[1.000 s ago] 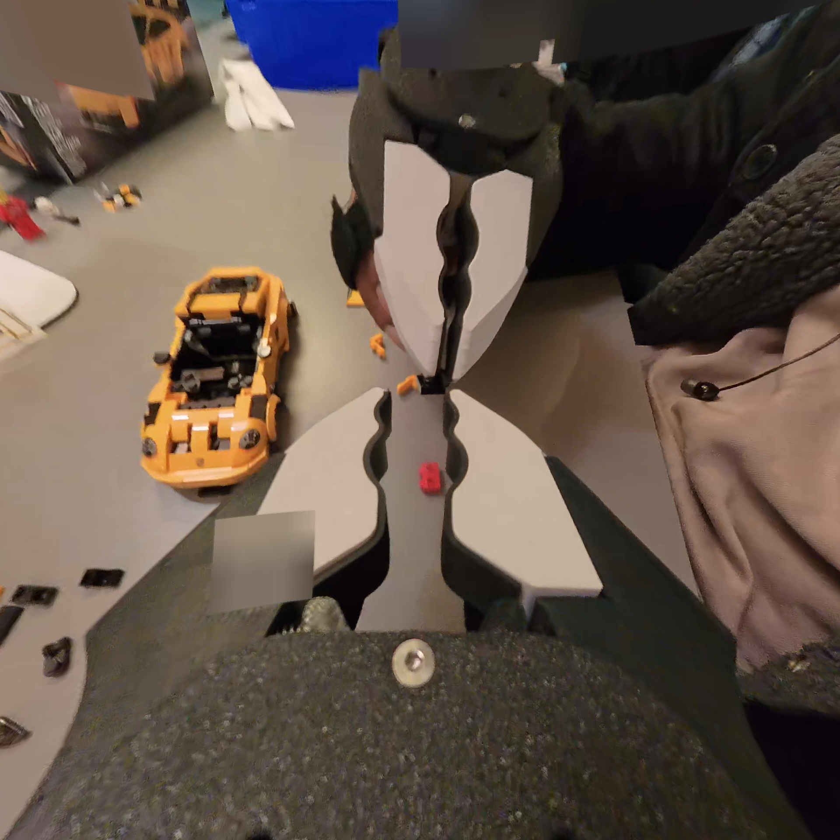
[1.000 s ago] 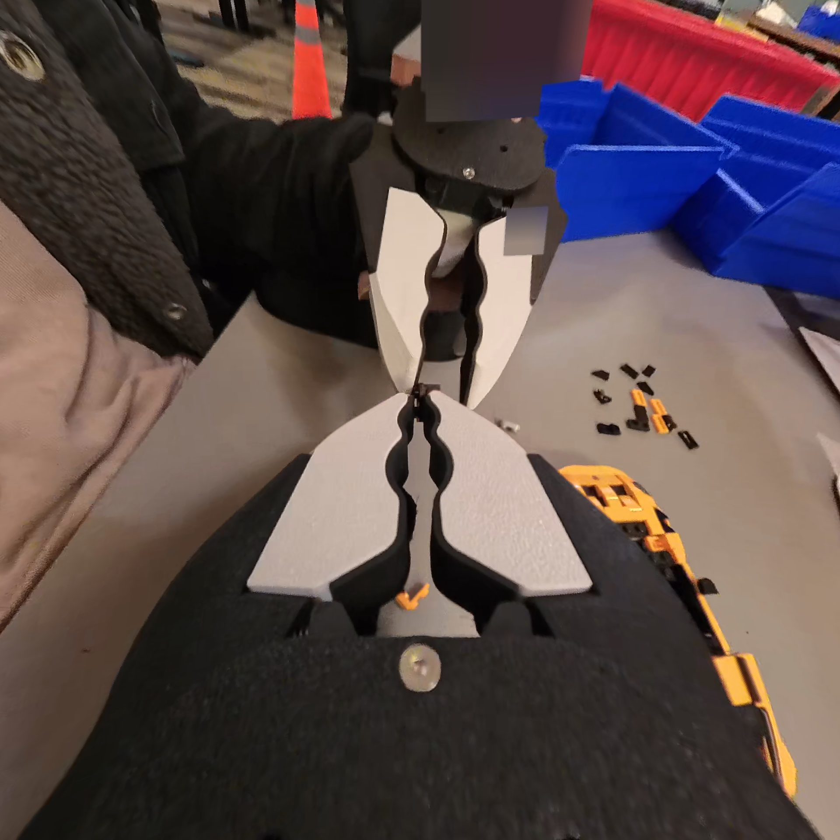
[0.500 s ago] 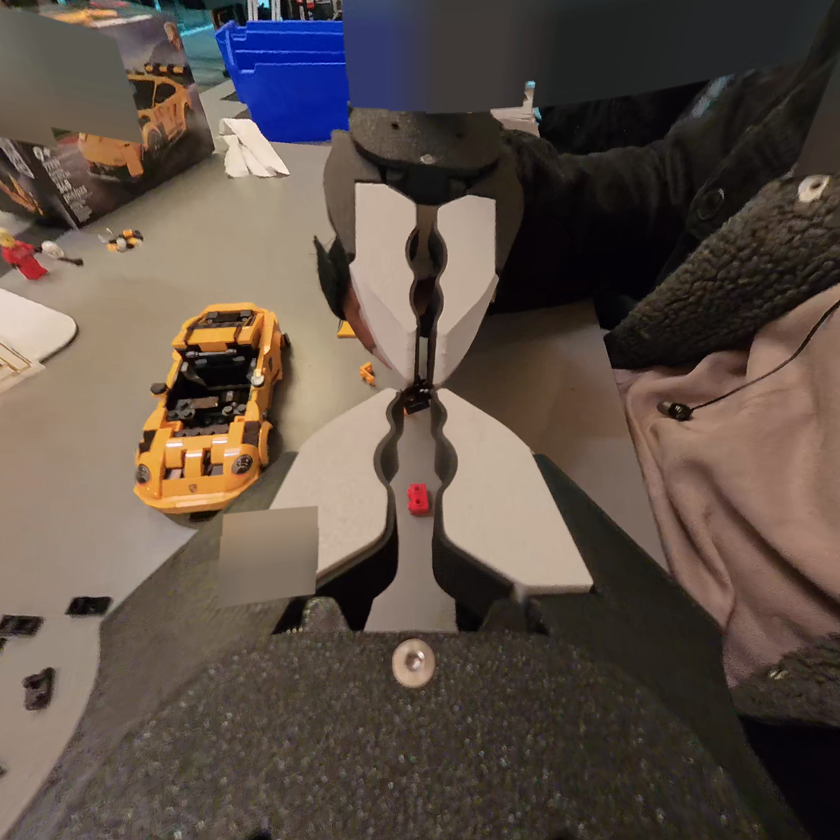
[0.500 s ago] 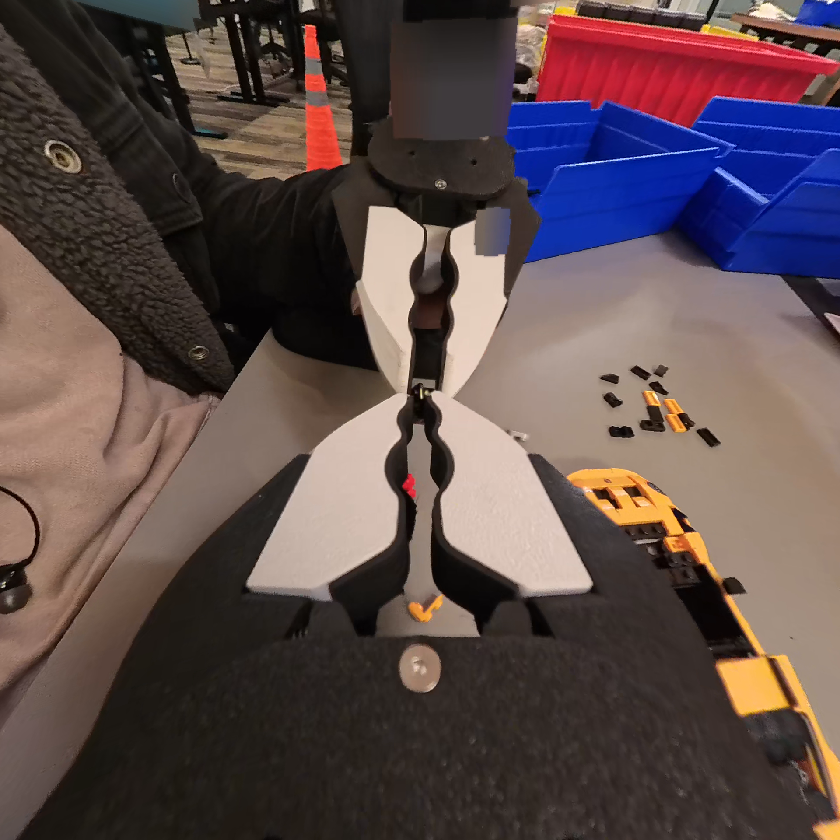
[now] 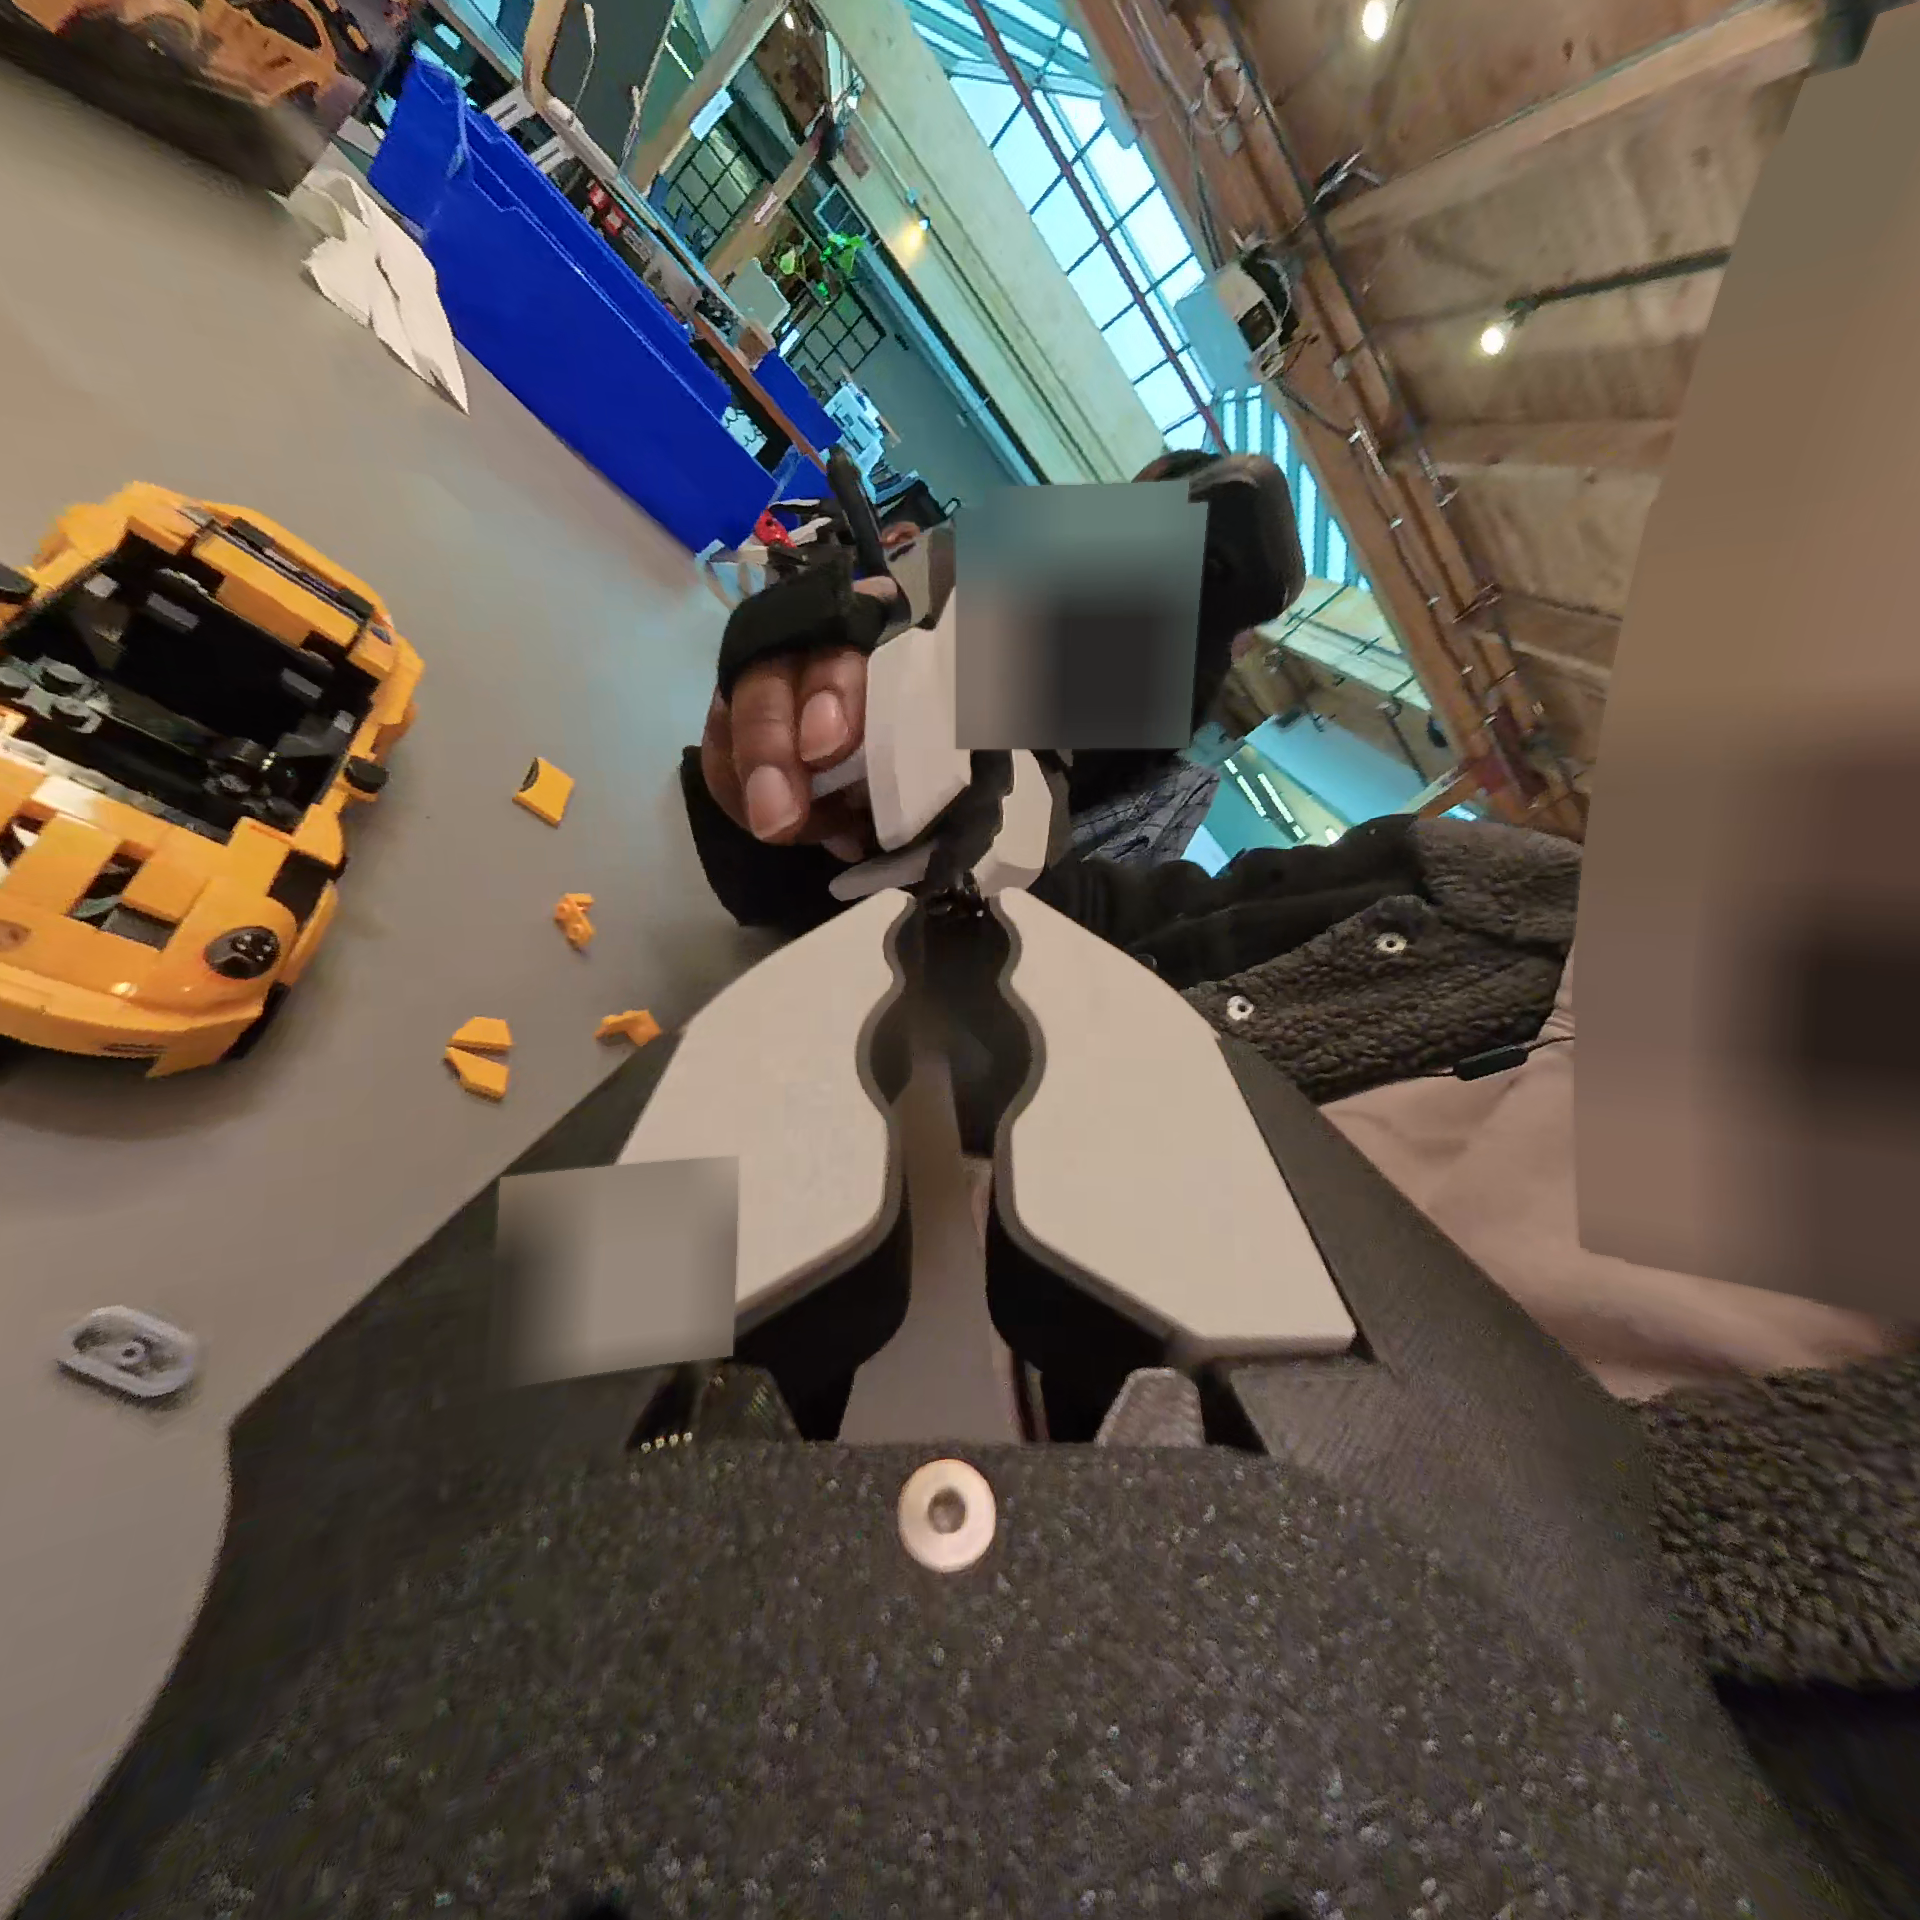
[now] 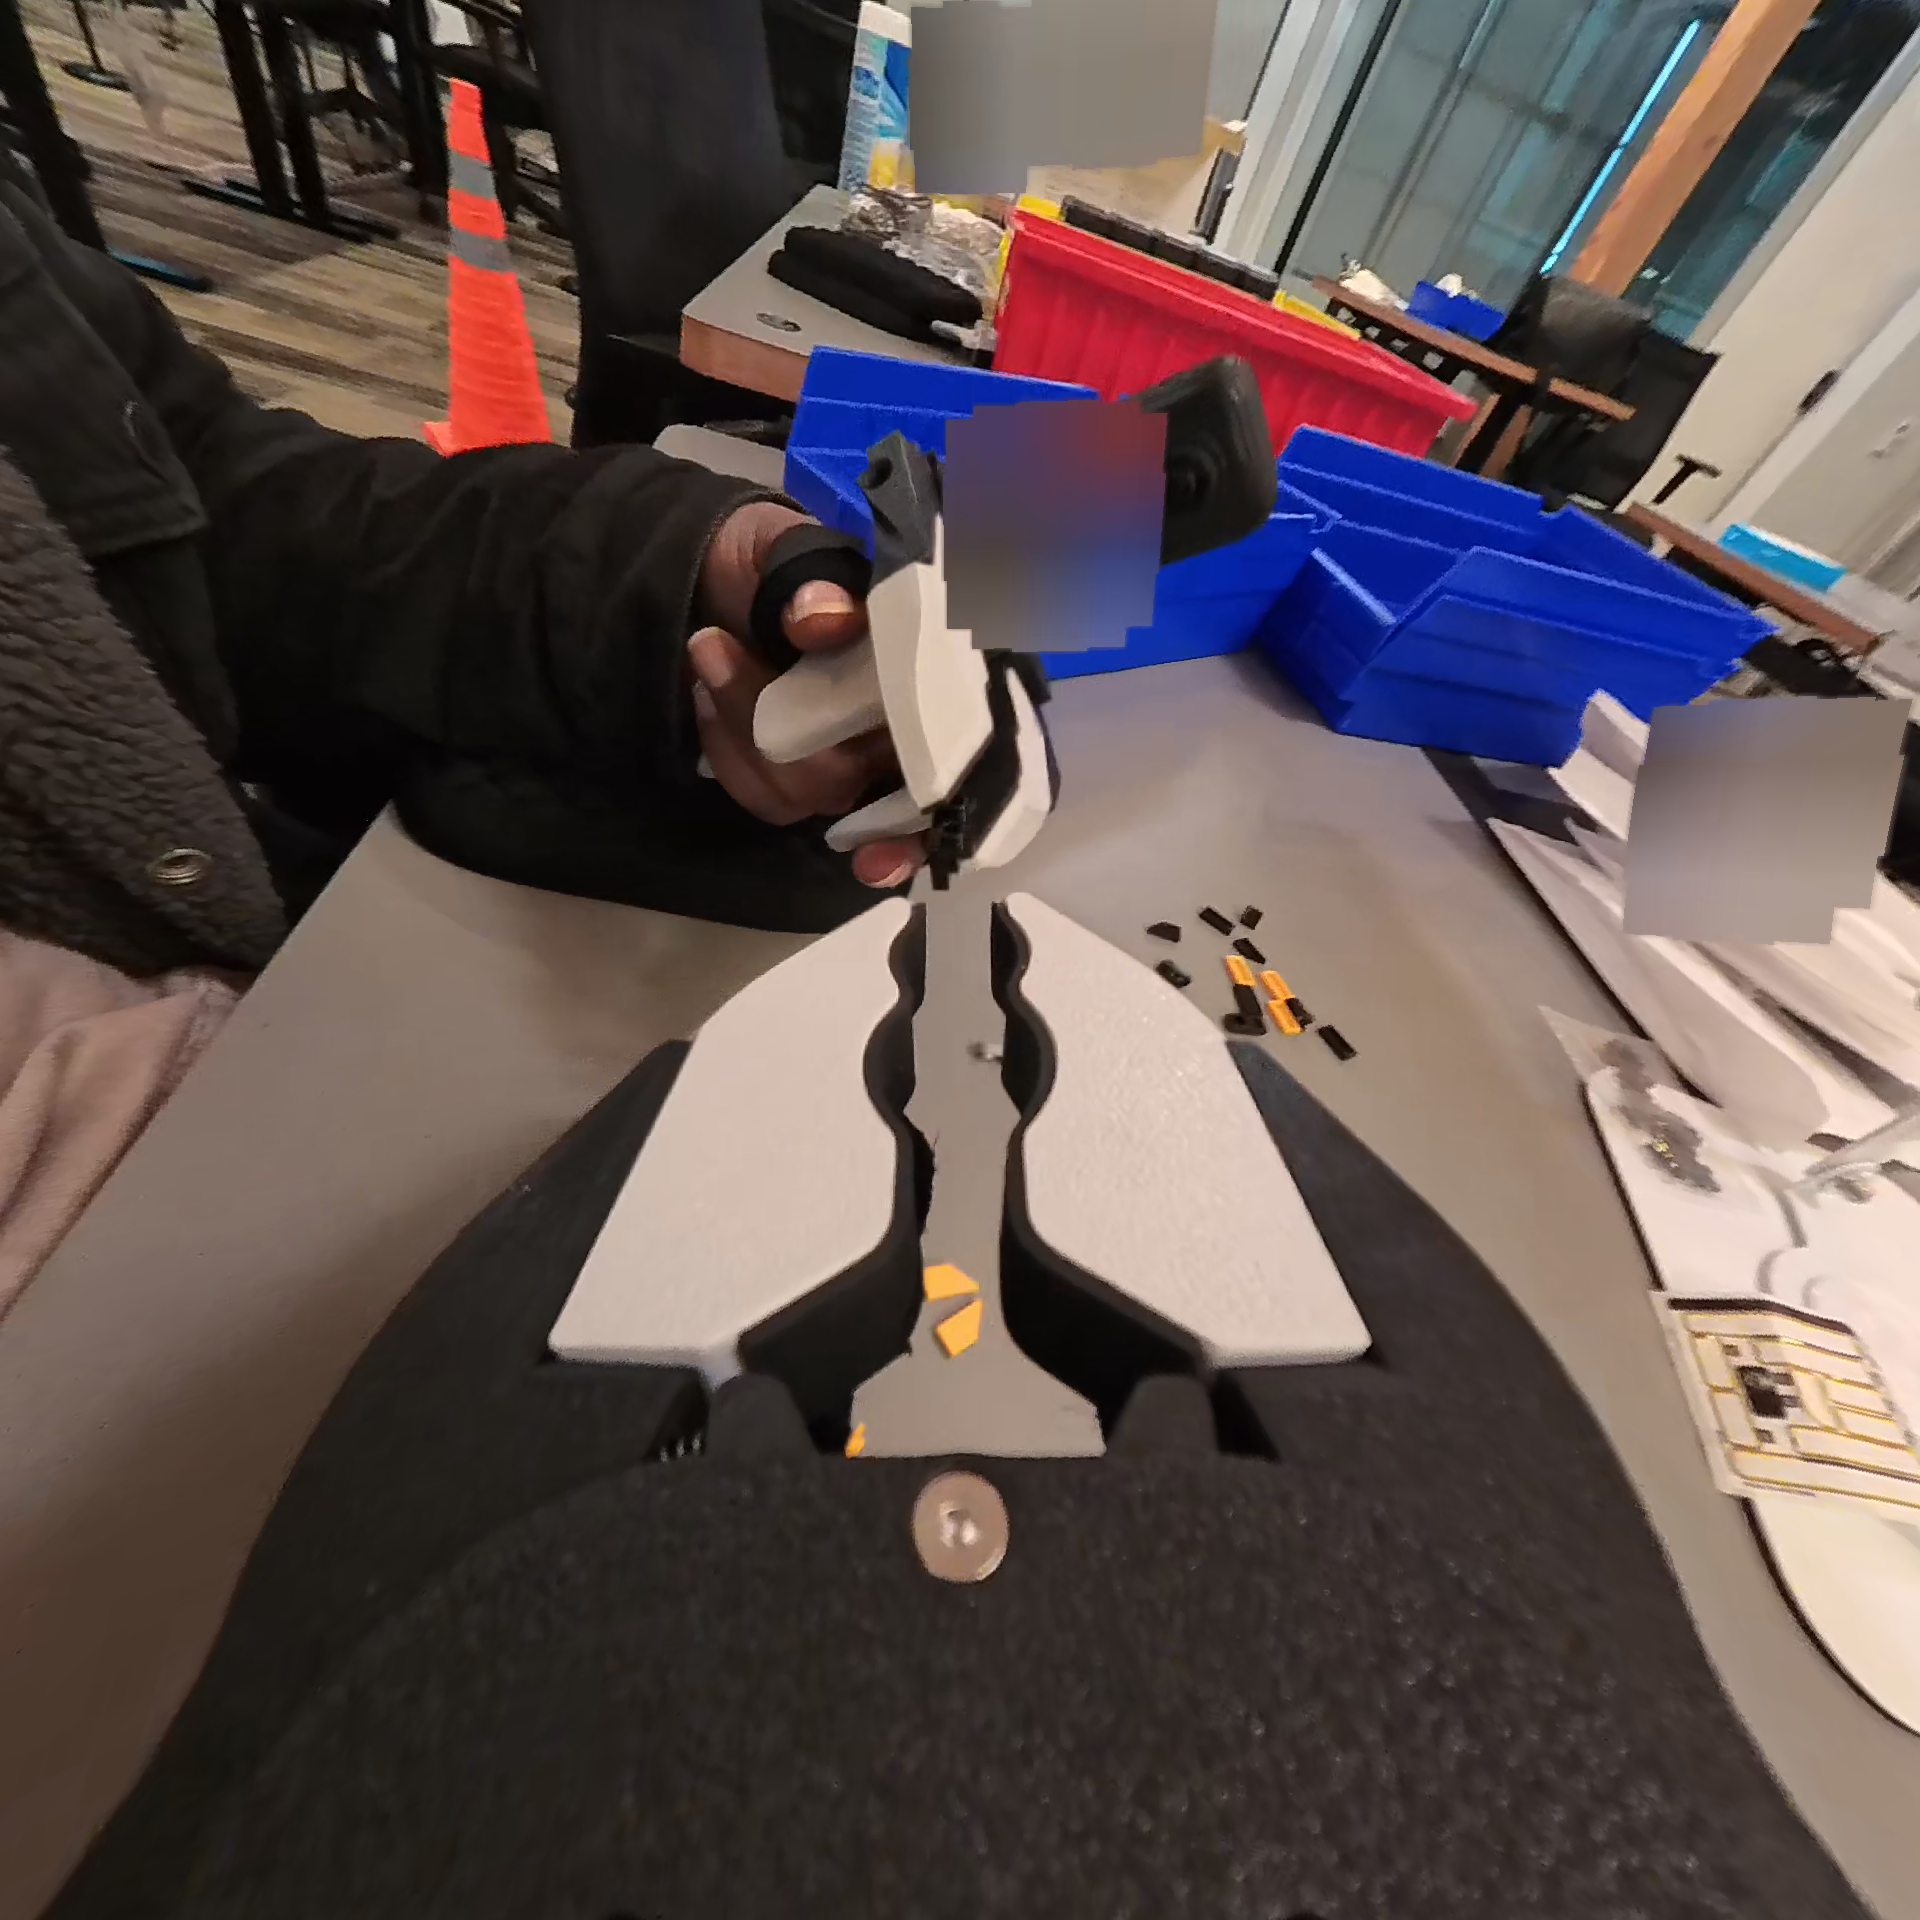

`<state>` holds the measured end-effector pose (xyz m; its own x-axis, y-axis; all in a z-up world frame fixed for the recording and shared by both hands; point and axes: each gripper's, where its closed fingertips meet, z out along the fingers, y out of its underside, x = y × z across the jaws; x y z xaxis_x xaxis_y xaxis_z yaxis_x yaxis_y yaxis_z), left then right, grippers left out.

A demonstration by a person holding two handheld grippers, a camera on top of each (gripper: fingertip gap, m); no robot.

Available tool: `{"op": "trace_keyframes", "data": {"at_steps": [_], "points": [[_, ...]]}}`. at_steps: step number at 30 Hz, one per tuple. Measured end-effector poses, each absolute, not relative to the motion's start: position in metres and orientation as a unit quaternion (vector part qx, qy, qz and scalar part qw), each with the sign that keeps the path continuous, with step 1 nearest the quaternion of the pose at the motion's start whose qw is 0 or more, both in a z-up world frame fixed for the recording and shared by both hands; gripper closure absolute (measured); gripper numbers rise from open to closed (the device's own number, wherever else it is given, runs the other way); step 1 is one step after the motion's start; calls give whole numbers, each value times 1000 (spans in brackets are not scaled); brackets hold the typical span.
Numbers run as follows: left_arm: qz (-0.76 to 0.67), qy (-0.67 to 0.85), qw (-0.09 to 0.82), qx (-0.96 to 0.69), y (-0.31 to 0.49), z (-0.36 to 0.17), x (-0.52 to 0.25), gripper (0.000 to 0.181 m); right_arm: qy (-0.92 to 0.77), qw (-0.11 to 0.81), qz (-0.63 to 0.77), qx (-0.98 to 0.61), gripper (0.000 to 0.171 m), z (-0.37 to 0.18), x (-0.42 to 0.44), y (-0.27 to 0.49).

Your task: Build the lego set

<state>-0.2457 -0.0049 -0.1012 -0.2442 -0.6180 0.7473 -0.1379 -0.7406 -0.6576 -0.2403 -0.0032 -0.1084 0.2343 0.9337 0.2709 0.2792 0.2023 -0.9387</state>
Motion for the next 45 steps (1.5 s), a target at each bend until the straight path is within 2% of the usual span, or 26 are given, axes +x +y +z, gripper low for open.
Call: {"op": "trace_keyframes", "data": {"at_steps": [10, 21, 33, 37, 45], "points": [[-723, 311, 155, -597, -5, -104, -243, 171, -540, 576, 280, -546, 164, -104, -247, -5], [-720, 364, 150, -571, -23, -101, -244, 170, -554, 520, 360, -541, 164, -105, -244, -22], [-527, 553, 406, -502, -34, -97, -239, 174, -495, 433, 557, -508, 164, -84, -237, -44], [-492, 572, 457, -472, -41, -90, -233, 174, -487, 407, 588, -501, 164, -83, -237, -49], [-447, 595, 499, -444, -45, -89, -231, 173, -475, 376, 616, -504, 164, -84, -235, -49]]}}
